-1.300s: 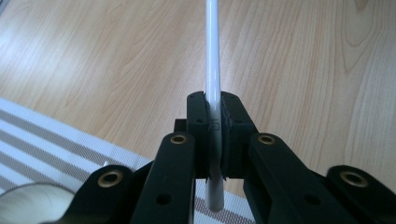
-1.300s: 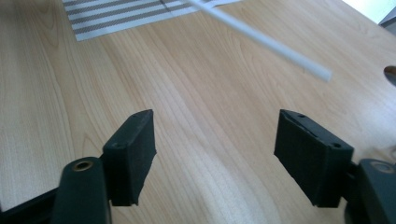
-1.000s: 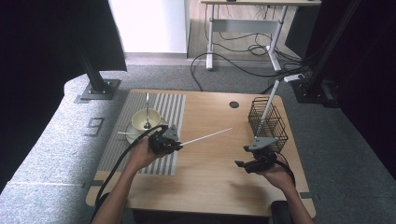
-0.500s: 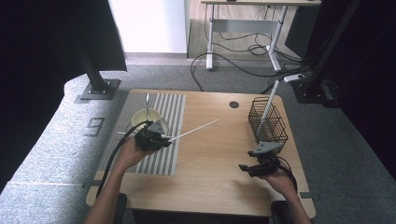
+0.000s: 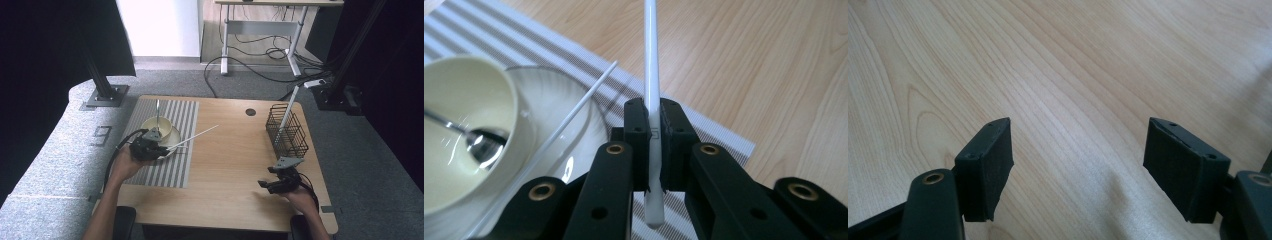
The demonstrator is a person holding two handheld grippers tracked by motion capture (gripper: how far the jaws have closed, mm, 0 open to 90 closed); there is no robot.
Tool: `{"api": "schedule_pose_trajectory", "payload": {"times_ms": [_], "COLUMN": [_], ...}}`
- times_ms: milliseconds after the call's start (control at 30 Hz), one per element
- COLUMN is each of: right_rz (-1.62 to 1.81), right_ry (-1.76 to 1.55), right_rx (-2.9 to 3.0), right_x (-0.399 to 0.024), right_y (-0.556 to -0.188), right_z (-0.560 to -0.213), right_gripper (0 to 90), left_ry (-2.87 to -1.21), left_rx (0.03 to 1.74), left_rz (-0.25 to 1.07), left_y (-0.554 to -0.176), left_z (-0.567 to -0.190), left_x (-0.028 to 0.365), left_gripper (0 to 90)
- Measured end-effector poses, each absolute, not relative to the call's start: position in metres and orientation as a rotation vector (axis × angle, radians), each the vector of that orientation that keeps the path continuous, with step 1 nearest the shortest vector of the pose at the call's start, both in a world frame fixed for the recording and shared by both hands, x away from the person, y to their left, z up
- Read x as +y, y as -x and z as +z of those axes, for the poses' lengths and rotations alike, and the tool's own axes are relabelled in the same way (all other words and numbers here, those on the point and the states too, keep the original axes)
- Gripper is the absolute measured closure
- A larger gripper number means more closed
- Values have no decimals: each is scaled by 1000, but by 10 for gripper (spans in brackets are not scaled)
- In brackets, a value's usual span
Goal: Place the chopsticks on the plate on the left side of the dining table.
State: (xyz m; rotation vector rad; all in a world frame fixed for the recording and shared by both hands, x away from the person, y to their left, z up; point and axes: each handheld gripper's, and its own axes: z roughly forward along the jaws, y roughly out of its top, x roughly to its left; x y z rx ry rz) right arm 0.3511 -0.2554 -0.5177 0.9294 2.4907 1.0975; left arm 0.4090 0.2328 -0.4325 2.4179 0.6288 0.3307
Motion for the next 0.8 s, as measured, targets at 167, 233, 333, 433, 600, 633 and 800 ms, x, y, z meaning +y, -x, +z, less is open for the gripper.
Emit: {"api": "schedule_pose_trajectory", "payload": {"times_ms": [167, 233, 333, 433, 600, 633, 800], "right_rz": [1107, 1113, 1110, 1115, 1120, 1120, 1119], "right_ry": [-951, -962, -968, -979, -995, -998, -1012], "right_rx": [2492, 2491, 2496, 2494, 2485, 2484, 2476], "right_x": [-255, -255, -253, -253, -254, -254, -256], "right_y": [-350, -350, -350, -350, -350, -350, -351], "right_z": [-526, -530, -534, -537, -543, -545, -551], "right_gripper": [272, 272, 272, 271, 272, 271, 271], "left_ry": [-2408, -2405, -2404, -2410, -2410, -2410, -2434], "left_rx": [683, 702, 729, 757, 804, 811, 844], "left_rz": [349, 350, 357, 362, 360, 358, 355], "left_y": [-407, -406, -405, -404, -401, -401, -400], "left_z": [-438, -440, -444, -448, -457, -458, -467], "left_x": [250, 257, 266, 276, 292, 294, 305], "left_gripper": [842, 843, 842, 842, 842, 842, 842]}}
